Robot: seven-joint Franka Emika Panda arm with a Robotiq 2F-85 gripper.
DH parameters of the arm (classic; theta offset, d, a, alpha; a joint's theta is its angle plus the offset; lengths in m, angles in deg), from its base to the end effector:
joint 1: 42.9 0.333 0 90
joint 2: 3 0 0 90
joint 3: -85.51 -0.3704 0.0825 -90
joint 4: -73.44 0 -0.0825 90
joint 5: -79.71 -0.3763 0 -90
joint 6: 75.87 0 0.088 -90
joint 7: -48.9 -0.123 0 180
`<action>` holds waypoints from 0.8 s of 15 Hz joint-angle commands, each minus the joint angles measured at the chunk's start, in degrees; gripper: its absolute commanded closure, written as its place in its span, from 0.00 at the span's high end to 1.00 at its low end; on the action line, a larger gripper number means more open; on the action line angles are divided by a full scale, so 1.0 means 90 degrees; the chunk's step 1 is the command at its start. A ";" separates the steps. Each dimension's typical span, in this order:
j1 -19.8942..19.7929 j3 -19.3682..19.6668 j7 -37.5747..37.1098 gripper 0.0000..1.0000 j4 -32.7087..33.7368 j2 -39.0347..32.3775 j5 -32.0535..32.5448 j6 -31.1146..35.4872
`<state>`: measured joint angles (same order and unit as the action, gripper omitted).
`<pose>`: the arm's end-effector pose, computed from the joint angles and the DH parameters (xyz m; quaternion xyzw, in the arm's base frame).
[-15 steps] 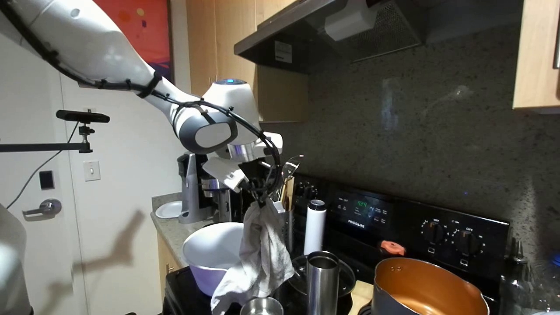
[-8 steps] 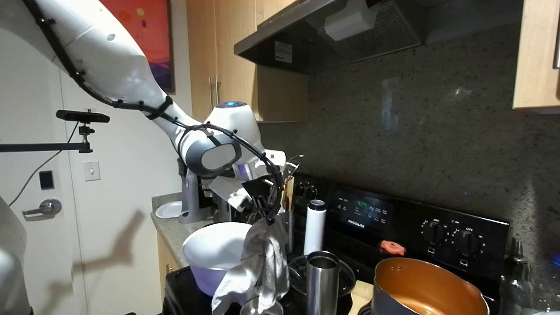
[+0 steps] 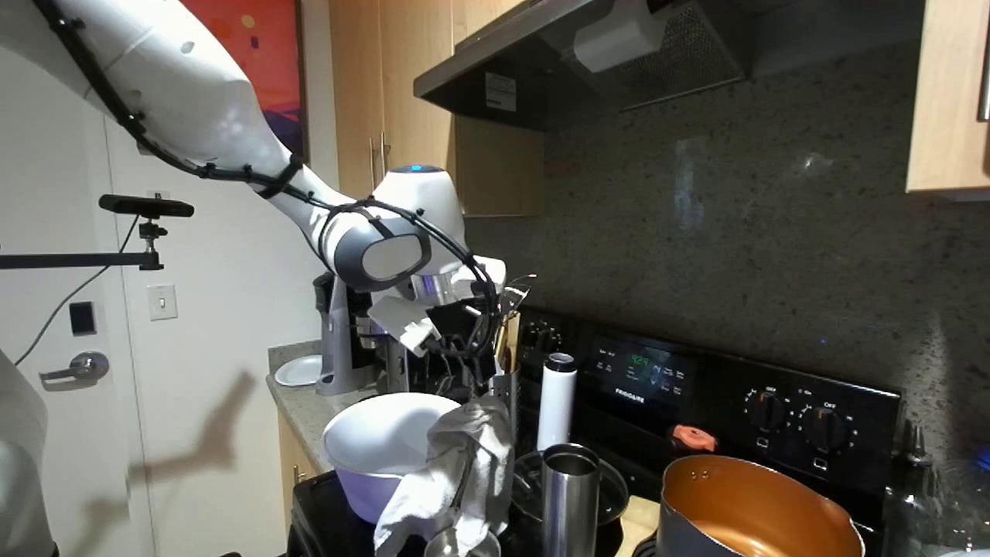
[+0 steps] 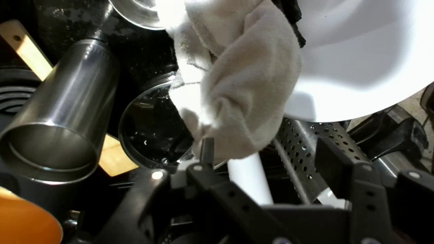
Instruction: Pick up the towel from the stove and wipe the silver cup with it.
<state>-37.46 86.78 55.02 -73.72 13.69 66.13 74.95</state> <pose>0.4366 0.0276 0.4449 -0.9814 0.0035 -0.1764 0.0752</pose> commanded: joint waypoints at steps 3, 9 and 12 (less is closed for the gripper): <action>-0.0068 -0.0043 -0.0252 1.00 0.0850 0.0811 0.0226 -0.1935; -0.0092 0.0003 -0.0215 1.00 0.1452 0.1382 0.0123 -0.2955; -0.0073 0.0002 -0.0087 1.00 0.1405 0.1355 0.0101 -0.2790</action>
<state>-37.97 86.90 54.18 -61.19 25.92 67.10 49.99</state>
